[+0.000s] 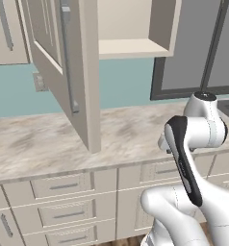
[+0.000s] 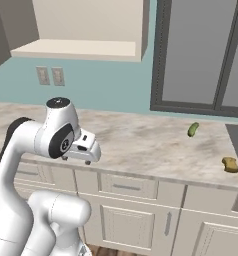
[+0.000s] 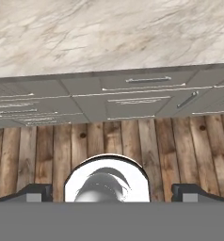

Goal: Open the cabinet. Pick the sponge and place it next to the sink. Then close the cabinet.

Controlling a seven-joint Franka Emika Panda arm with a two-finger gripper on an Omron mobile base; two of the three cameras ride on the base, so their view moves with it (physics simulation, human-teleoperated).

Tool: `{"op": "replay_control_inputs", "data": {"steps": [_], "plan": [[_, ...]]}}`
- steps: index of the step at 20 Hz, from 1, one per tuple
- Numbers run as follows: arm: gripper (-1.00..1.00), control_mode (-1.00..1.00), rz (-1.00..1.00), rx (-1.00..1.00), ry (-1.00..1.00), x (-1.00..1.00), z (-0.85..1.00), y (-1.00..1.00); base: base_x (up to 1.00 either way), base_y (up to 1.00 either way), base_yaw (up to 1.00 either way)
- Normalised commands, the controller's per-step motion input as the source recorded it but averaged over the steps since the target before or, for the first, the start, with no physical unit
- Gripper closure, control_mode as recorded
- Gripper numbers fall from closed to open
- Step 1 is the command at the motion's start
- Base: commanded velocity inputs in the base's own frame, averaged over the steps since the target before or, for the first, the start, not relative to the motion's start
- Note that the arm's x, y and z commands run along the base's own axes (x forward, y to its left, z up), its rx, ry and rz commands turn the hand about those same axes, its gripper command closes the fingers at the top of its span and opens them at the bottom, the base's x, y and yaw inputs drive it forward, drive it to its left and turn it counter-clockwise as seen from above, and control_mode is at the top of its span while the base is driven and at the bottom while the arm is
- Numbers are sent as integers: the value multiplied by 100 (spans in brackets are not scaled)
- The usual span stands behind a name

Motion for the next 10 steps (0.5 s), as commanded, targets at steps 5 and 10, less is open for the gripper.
{"op": "replay_control_inputs", "data": {"steps": [5,10], "plan": [[-100,100,0,0,0,0,0,0,11,48,3],[-100,100,0,0,0,0,0,0,23,42,9]]}}
